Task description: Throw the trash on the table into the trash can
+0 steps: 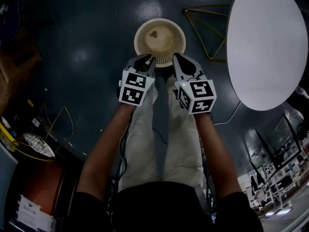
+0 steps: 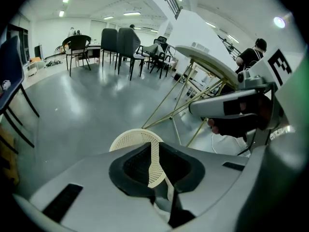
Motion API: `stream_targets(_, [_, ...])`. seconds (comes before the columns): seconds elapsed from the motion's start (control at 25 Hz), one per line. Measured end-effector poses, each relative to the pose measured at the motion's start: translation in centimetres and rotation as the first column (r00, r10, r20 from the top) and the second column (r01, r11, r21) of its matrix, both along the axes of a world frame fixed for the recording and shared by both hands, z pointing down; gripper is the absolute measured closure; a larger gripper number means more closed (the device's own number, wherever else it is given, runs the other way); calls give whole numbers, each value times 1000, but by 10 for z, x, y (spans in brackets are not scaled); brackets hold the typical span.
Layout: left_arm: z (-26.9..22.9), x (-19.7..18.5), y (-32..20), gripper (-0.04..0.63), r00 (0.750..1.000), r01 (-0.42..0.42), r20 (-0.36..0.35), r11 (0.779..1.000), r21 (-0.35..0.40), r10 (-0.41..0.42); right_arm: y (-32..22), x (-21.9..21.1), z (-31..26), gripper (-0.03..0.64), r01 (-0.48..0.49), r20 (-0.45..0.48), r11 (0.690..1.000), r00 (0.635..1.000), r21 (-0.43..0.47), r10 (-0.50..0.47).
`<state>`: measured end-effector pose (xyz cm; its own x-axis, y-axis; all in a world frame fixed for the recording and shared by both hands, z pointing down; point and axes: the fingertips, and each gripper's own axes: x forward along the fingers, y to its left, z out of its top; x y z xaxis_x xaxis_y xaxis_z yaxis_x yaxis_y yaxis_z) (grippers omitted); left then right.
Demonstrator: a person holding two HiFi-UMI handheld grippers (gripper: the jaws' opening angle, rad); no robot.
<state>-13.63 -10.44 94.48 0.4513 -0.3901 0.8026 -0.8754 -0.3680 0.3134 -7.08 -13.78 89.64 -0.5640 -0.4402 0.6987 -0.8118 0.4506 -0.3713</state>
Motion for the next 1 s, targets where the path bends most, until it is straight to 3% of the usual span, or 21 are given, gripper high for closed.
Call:
stream_targets(0.28, [-81, -11, 4, 572, 1000, -3, -8, 998, 58, 3, 1, -6, -79, 598, 15, -3, 999, 1000, 39, -15])
stream_targets(0.44, [-133, -8, -1, 575, 999, 21, -52, 996, 83, -17, 4, -7, -123, 598, 44, -21, 997, 999, 66, -43])
stream_targets(0.68, [-208, 0, -1, 580, 995, -53, -71, 988, 146, 64, 12, 0, -191, 598, 86, -47, 991, 996, 103, -81])
stream_targets(1.0, [-319, -5, 7, 580, 990, -95, -74, 952, 292, 121, 23, -15, -285, 598, 68, -54, 977, 997, 201, -58])
